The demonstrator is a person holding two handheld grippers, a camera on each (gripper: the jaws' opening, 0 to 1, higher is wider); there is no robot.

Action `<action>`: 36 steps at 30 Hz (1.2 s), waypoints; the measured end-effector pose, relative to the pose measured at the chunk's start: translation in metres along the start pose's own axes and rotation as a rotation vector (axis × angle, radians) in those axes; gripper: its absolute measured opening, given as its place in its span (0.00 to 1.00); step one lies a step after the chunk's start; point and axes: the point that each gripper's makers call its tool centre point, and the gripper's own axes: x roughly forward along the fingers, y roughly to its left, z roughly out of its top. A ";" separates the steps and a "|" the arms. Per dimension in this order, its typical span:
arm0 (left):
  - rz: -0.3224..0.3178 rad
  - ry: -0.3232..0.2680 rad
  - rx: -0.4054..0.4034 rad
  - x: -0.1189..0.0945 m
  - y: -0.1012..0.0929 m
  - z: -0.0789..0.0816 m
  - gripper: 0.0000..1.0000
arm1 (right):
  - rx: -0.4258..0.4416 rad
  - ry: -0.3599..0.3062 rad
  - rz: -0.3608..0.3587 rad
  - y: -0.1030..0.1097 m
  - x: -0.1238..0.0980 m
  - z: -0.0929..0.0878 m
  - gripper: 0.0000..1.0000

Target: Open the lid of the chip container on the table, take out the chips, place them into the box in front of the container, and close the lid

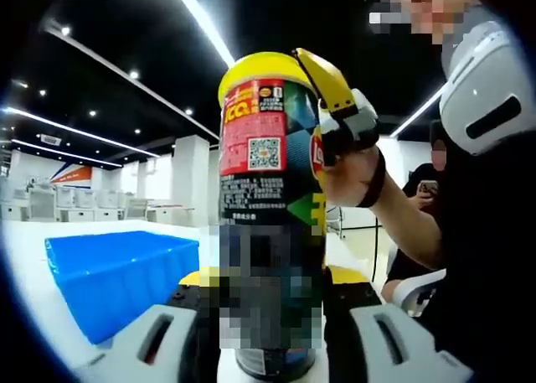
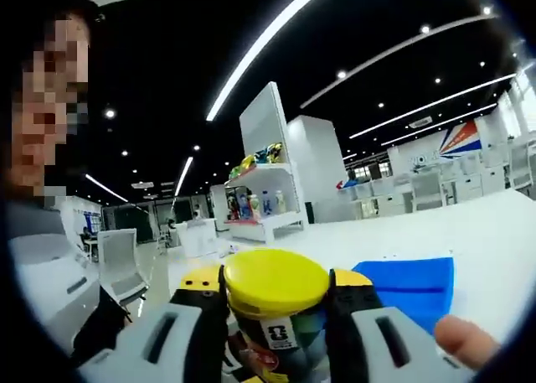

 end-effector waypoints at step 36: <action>0.005 0.010 -0.012 0.001 -0.001 -0.004 0.46 | -0.154 -0.124 -0.247 -0.050 -0.057 0.068 0.41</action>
